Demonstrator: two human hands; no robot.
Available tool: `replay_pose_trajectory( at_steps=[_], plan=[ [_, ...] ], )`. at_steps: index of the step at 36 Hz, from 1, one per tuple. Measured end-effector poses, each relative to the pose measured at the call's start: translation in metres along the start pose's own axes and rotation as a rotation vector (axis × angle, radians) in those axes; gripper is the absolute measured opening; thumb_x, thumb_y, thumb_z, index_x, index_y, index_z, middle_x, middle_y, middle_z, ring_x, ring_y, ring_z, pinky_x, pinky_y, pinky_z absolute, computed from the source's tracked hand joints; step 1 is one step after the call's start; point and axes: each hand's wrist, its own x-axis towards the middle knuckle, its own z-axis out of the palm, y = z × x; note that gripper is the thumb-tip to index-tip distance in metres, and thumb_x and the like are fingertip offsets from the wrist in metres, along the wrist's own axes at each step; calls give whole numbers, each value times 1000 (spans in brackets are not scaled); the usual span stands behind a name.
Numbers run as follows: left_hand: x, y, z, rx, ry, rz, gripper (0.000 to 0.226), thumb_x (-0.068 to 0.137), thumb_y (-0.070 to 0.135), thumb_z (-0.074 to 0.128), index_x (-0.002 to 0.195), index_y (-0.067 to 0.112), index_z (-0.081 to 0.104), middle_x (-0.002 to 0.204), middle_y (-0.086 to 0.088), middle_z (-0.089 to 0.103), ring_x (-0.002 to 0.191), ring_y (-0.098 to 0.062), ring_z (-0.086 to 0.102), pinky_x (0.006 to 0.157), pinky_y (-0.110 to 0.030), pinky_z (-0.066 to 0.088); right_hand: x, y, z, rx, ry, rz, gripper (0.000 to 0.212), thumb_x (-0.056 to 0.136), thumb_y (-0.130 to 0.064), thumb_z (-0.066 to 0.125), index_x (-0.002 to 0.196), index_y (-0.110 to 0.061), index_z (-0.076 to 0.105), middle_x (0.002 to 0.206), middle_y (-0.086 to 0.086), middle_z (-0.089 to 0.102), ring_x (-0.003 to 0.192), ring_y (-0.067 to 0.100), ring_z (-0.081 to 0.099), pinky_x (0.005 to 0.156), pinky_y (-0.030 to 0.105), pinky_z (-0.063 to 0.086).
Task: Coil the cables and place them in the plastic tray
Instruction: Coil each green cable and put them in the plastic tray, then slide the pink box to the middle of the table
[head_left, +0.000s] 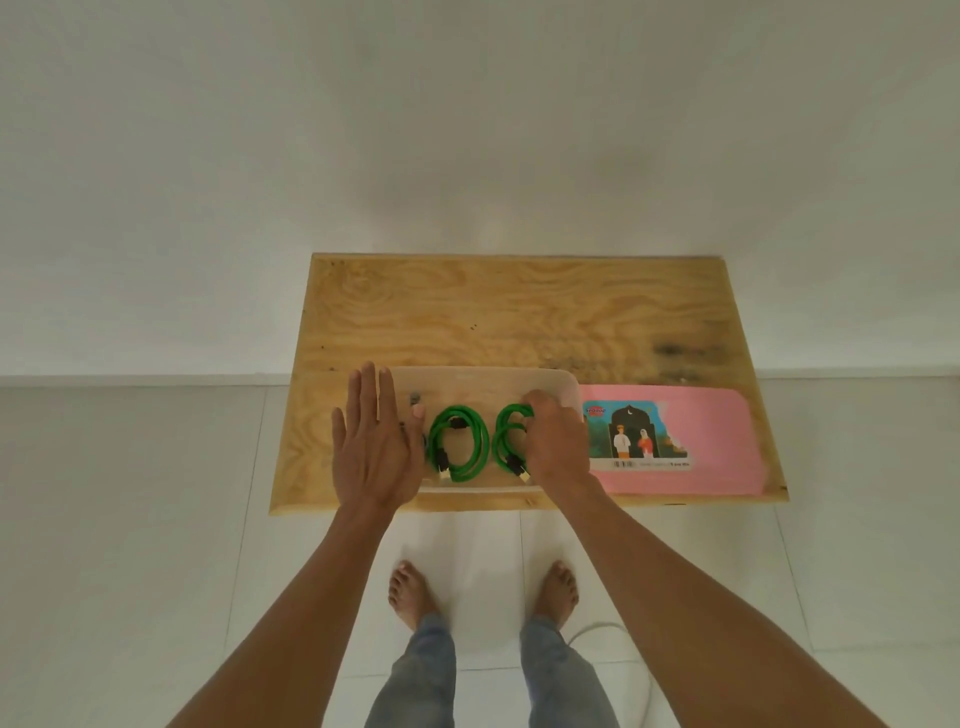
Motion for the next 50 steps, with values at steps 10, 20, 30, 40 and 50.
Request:
replay_pose_trajectory(
  at_steps=[10, 20, 30, 40, 50],
  plan=[
    [-1, 3, -7, -8, -27, -5, 69, 102, 52, 14, 159, 15, 9, 168, -3, 0, 155, -19, -6, 124, -50, 6, 1, 1, -6, 65, -94, 49, 40, 95, -5, 54, 135, -8, 53, 124, 16, 61, 112, 33, 60, 89, 39, 50],
    [-5, 28, -41, -140, 20, 16, 65, 104, 50, 26, 158, 15, 18, 168, -4, 11, 155, -19, 2, 125, -46, 8, -17, -7, -33, 296, 9, 25, 43, 98, -18, 54, 141, -18, 50, 134, 9, 60, 120, 26, 57, 101, 34, 44],
    [-7, 83, -58, -289, 21, 157, 62, 103, 48, 39, 152, 10, 35, 159, -12, 34, 148, -27, 28, 119, -47, 25, -32, 9, -86, 606, 276, 1, 39, 95, -22, 61, 133, -19, 58, 123, 4, 66, 101, 16, 64, 86, 22, 45],
    [-24, 199, -18, -337, -7, 199, 52, 103, 36, 46, 147, 8, 40, 151, -15, 44, 138, -33, 41, 109, -49, 38, -15, 128, -144, 566, 337, 86, 36, 93, -17, 62, 128, -16, 59, 121, 5, 66, 96, 19, 65, 84, 24, 43],
    [-41, 273, 67, -203, -145, 66, 52, 99, 31, 55, 142, 5, 43, 142, -17, 48, 132, -36, 44, 105, -48, 40, 7, 242, -136, 448, 191, 173, 44, 96, -23, 60, 139, -15, 51, 136, 9, 59, 121, 26, 59, 105, 35, 46]
  ],
)
